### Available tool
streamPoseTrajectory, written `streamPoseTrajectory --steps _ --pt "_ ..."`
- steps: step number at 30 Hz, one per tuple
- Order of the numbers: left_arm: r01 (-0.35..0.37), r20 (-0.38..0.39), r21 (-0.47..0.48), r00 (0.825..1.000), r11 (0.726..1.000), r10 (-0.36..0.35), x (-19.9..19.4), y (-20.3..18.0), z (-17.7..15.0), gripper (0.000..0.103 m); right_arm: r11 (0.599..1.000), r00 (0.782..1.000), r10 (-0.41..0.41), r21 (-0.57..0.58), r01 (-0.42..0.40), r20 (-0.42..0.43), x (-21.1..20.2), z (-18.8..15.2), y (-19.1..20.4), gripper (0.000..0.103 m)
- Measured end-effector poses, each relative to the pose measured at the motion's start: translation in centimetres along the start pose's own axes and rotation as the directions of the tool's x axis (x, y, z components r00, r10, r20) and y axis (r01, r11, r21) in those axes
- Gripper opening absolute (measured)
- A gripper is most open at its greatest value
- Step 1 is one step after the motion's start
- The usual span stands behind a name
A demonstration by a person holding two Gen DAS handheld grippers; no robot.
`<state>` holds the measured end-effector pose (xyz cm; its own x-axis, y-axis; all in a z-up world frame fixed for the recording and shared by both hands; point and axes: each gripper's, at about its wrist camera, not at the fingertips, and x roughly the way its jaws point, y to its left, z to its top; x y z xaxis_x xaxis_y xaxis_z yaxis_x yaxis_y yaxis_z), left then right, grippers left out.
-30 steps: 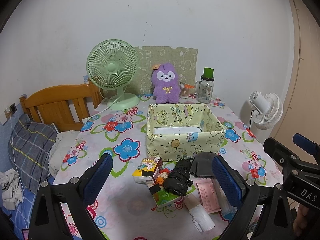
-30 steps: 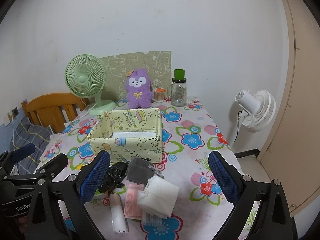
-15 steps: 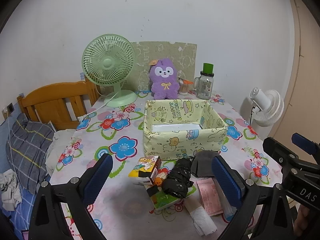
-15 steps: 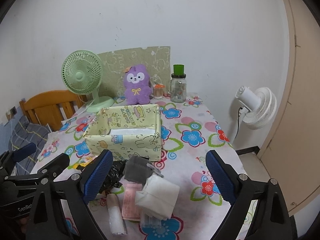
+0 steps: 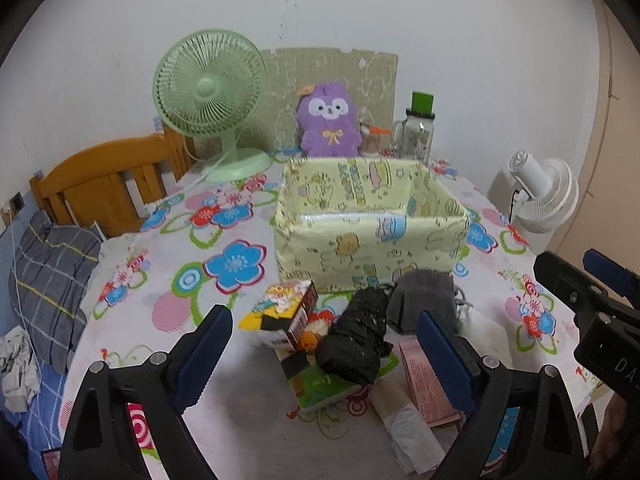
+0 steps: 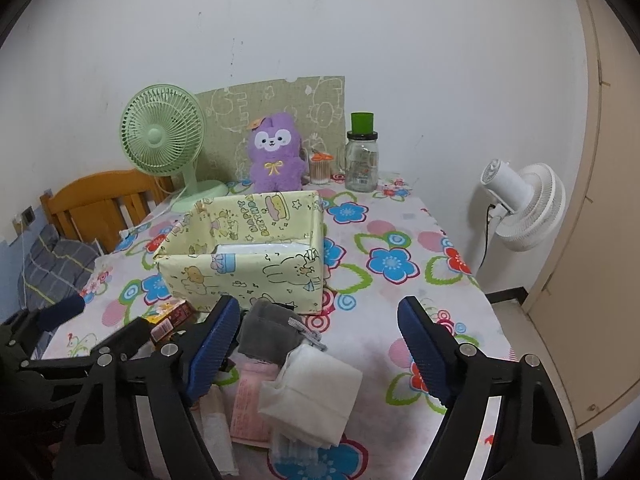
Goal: Organize soft objects
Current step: 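Grasp the black plastic-wrapped bundle with the left gripper while the right grasps the grey cloth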
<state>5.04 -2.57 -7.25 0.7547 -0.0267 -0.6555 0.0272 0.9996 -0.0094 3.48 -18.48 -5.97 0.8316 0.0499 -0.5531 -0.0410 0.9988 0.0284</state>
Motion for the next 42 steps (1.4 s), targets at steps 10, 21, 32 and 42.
streamPoseTrajectory --steps 10,21,32,42 --pt "0.006 -0.066 0.025 0.998 1.0 -0.004 3.3 -0.9 -2.0 0.094 1.0 0.997 -0.005 0.005 0.005 -0.073 3.4 -2.1 -0.4 0.084" --pt "0.018 -0.109 0.034 0.994 0.999 -0.014 5.9 -1.1 -2.3 0.093 0.999 0.991 0.024 -0.019 -0.027 -0.134 6.6 -2.8 0.7 0.084" --pt "0.035 -0.133 0.062 0.991 0.997 -0.026 7.5 -1.8 -2.1 0.089 0.998 0.983 0.039 -0.036 -0.046 -0.181 9.5 -2.7 1.8 0.084" --pt "0.059 -0.171 0.079 0.984 0.995 -0.045 8.5 -2.2 -2.4 0.052 0.996 0.973 0.054 -0.05 -0.067 -0.226 12.1 -2.5 2.8 0.084"
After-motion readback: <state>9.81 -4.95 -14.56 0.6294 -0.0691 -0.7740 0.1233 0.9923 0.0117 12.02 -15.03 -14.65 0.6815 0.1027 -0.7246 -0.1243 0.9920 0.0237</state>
